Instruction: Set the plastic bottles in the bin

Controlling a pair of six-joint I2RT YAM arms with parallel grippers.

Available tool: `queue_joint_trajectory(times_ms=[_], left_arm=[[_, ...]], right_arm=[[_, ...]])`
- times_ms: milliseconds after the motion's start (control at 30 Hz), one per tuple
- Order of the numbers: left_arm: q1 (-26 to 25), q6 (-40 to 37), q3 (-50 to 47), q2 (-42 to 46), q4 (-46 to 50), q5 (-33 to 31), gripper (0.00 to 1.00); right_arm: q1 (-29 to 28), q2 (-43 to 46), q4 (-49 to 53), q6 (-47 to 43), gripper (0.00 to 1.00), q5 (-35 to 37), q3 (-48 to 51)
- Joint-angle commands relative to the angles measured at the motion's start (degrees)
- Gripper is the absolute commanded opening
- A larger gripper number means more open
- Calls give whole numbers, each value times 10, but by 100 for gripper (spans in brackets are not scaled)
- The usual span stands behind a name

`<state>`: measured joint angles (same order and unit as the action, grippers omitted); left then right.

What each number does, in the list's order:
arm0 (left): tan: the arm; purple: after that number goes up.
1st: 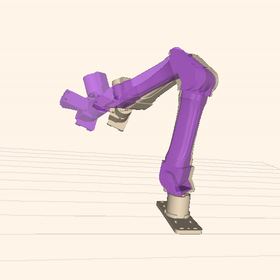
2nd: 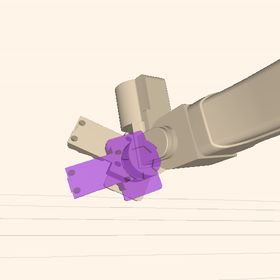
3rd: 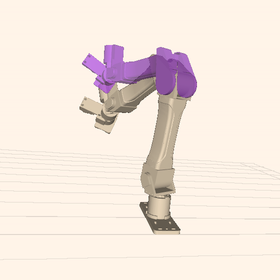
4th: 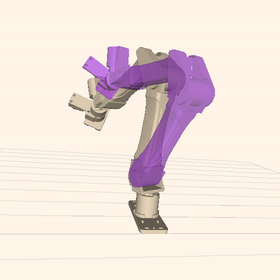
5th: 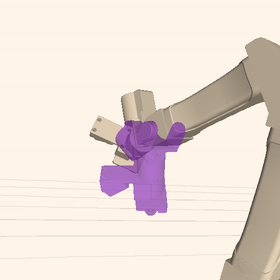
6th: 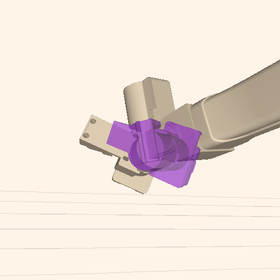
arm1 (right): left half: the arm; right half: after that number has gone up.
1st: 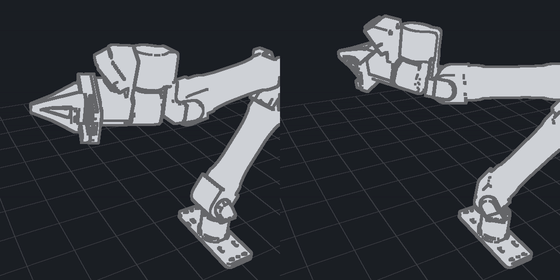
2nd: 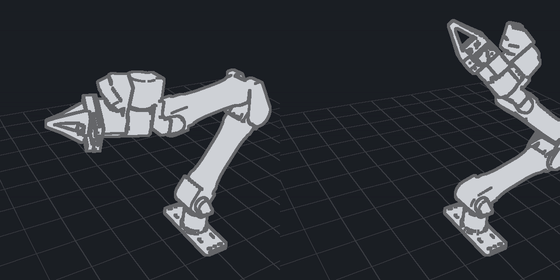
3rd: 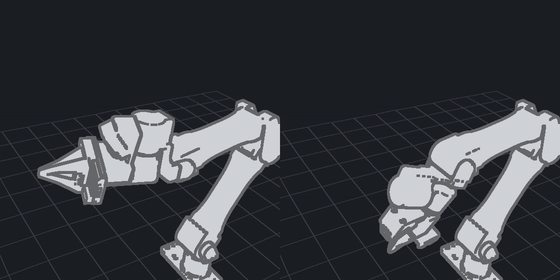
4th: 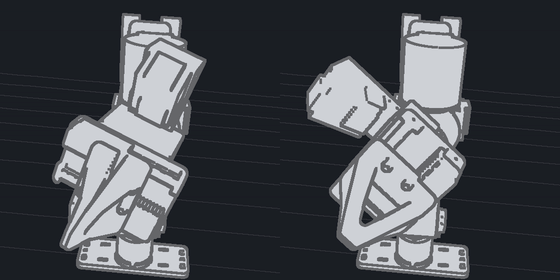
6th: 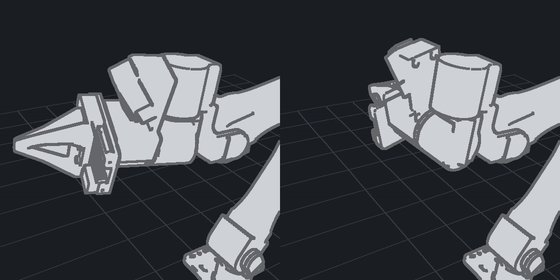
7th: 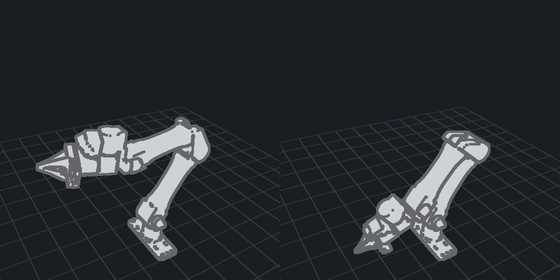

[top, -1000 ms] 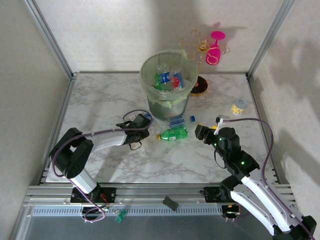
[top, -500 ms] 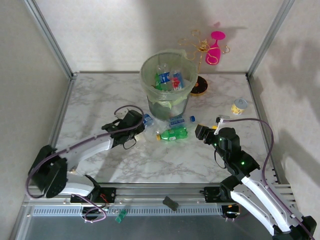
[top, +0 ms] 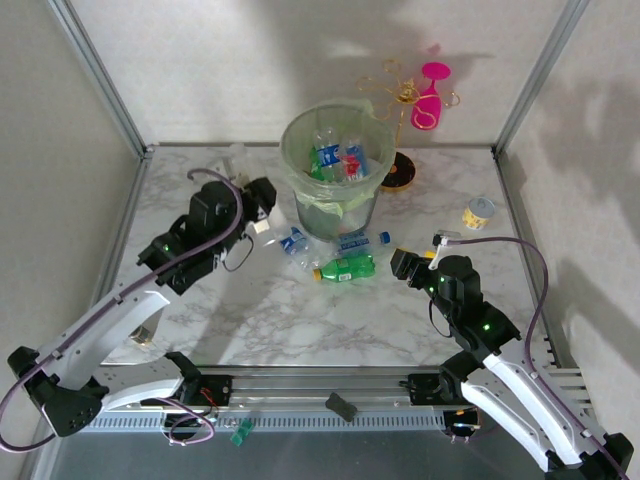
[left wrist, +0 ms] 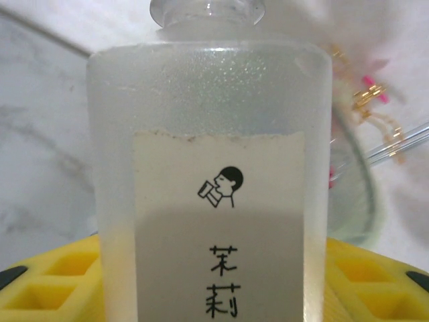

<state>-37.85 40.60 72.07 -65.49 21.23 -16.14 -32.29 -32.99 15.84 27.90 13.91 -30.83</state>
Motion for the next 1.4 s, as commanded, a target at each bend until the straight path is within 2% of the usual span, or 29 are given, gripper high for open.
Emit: queue_joint_trajectory(times_ms=[0, 367, 667, 967, 1233, 1367], left_arm=[[-3, -41, 76, -53, 4, 11, 47], [5, -6, 285, -256, -22, 38, 46], [30, 21, 420, -401, 12, 30, 42], [31, 73, 417, -449, 22, 25, 41], [28, 86, 400, -466, 23, 62, 42], [28, 91, 377, -458, 30, 56, 46]], right_arm=[[-4, 4, -10, 1, 78, 6, -2], [-5, -2, -6, 1, 78, 1, -5], [-4, -2, -5, 2, 78, -3, -6], [-4, -11, -9, -2, 78, -3, -7], [-4, -18, -12, -3, 78, -1, -5], [-5, -18, -14, -5, 78, 2, -5]])
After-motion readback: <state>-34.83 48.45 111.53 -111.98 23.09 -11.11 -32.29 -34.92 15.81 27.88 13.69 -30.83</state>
